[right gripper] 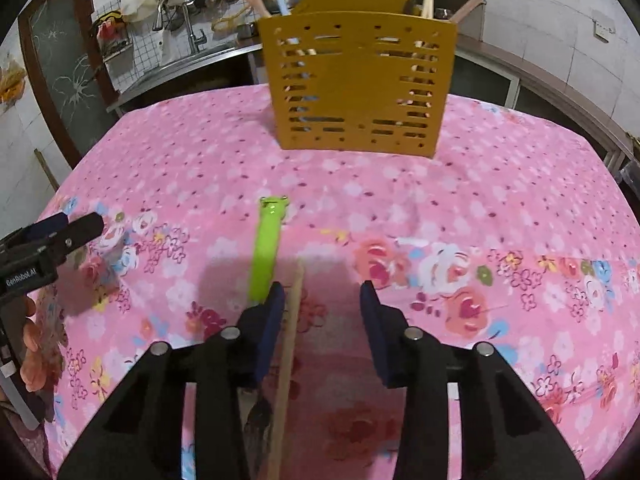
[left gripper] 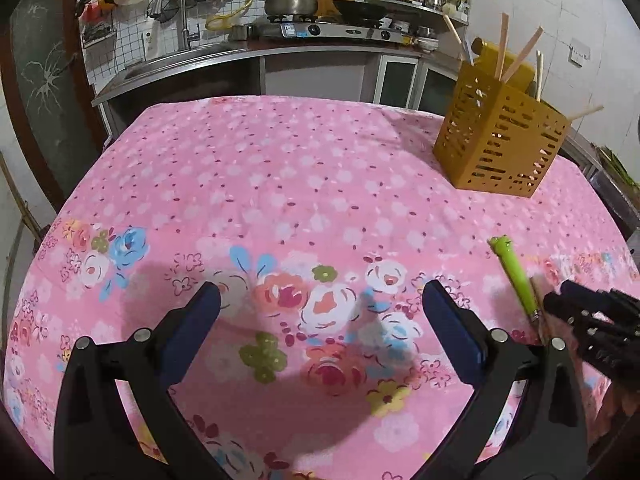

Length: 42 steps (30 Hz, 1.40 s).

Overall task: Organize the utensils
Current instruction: 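Close the right tool on the last chopstick while the left tool grasps the green frog fork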

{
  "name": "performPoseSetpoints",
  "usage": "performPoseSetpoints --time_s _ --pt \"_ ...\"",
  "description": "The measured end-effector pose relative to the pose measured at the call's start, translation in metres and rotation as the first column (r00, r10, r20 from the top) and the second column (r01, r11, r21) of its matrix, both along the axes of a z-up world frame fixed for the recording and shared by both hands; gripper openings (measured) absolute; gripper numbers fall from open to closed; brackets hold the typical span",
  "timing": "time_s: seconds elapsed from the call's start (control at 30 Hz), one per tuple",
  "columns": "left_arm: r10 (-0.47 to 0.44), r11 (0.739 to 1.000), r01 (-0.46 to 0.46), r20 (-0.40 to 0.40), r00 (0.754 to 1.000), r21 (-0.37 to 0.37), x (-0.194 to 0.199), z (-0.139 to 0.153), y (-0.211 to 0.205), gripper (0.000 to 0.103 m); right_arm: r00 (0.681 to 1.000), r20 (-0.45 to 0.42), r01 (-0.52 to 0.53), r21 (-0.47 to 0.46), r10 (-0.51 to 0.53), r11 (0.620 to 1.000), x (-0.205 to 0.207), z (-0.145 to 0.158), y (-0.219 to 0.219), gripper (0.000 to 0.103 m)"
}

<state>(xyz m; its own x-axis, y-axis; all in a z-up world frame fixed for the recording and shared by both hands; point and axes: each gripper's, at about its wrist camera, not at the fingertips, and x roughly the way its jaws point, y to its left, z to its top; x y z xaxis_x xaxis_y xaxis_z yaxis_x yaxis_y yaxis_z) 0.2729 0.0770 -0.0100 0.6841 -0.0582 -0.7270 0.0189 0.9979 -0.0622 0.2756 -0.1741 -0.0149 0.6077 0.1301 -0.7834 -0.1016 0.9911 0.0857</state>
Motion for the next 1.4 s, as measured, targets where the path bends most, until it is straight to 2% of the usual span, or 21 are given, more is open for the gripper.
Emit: performPoseSetpoints --time_s 0.07,0.17,0.33,0.4,0.63,0.8,1.0,1.07,1.13,1.17,1.3,1.37,1.4 --pt "0.004 1.0 -0.004 -0.005 1.0 0.002 0.001 -0.001 0.0 0.098 1.0 -0.019 -0.005 -0.016 0.005 1.0 0.001 -0.003 0.002 0.028" --pt "0.012 1.0 -0.012 -0.012 1.0 0.003 0.001 -0.001 -0.001 0.098 0.999 -0.034 -0.002 -0.021 0.001 1.0 0.004 -0.005 0.005 0.023" --pt "0.032 0.999 -0.032 -0.02 0.999 0.007 0.003 0.0 -0.005 0.098 0.998 -0.059 0.029 -0.012 -0.03 0.999 0.008 -0.006 0.006 0.021" --pt "0.04 0.999 -0.039 -0.03 0.999 0.009 0.005 -0.001 -0.01 0.098 0.997 -0.063 0.037 -0.011 -0.038 0.999 0.012 -0.005 0.004 0.009" --pt "-0.014 1.0 0.013 -0.053 0.998 -0.022 0.008 0.004 -0.044 0.097 0.996 -0.057 0.066 0.027 -0.064 0.997 0.017 0.0 -0.034 0.006" --pt "-0.058 0.995 0.05 -0.093 0.994 -0.087 0.017 0.003 -0.079 0.093 0.991 -0.056 0.122 0.04 -0.119 0.992 0.023 0.003 -0.079 0.006" --pt "-0.126 0.989 0.113 -0.154 0.98 -0.09 0.036 -0.009 -0.13 0.076 0.982 -0.057 0.181 0.03 -0.179 0.983 0.03 0.0 -0.118 0.006" --pt "-0.138 0.989 0.126 -0.186 0.973 -0.075 0.044 -0.017 -0.147 0.06 0.98 -0.061 0.191 0.028 -0.189 0.981 0.032 -0.003 -0.125 0.006" --pt "-0.135 0.991 0.127 -0.215 0.967 -0.047 0.051 -0.025 -0.158 0.051 0.98 -0.067 0.191 0.033 -0.189 0.981 0.033 -0.007 -0.129 0.006" --pt "-0.125 0.992 0.125 -0.205 0.971 -0.013 0.053 -0.025 -0.163 0.051 0.98 -0.07 0.191 0.036 -0.188 0.981 0.033 -0.008 -0.13 0.006" --pt "-0.126 0.991 0.132 -0.217 0.968 0.017 0.064 -0.025 -0.169 0.048 0.98 -0.084 0.185 0.04 -0.181 0.982 0.038 -0.01 -0.13 0.006" --pt "-0.117 0.992 0.127 -0.234 0.965 0.025 0.072 -0.024 -0.168 0.033 0.978 -0.099 0.185 0.036 -0.181 0.982 0.043 -0.01 -0.13 0.006" --pt "-0.118 0.992 0.127 -0.24 0.964 0.025 0.074 -0.024 -0.168 0.03 0.976 -0.115 0.188 0.035 -0.183 0.982 0.047 -0.009 -0.131 0.006"
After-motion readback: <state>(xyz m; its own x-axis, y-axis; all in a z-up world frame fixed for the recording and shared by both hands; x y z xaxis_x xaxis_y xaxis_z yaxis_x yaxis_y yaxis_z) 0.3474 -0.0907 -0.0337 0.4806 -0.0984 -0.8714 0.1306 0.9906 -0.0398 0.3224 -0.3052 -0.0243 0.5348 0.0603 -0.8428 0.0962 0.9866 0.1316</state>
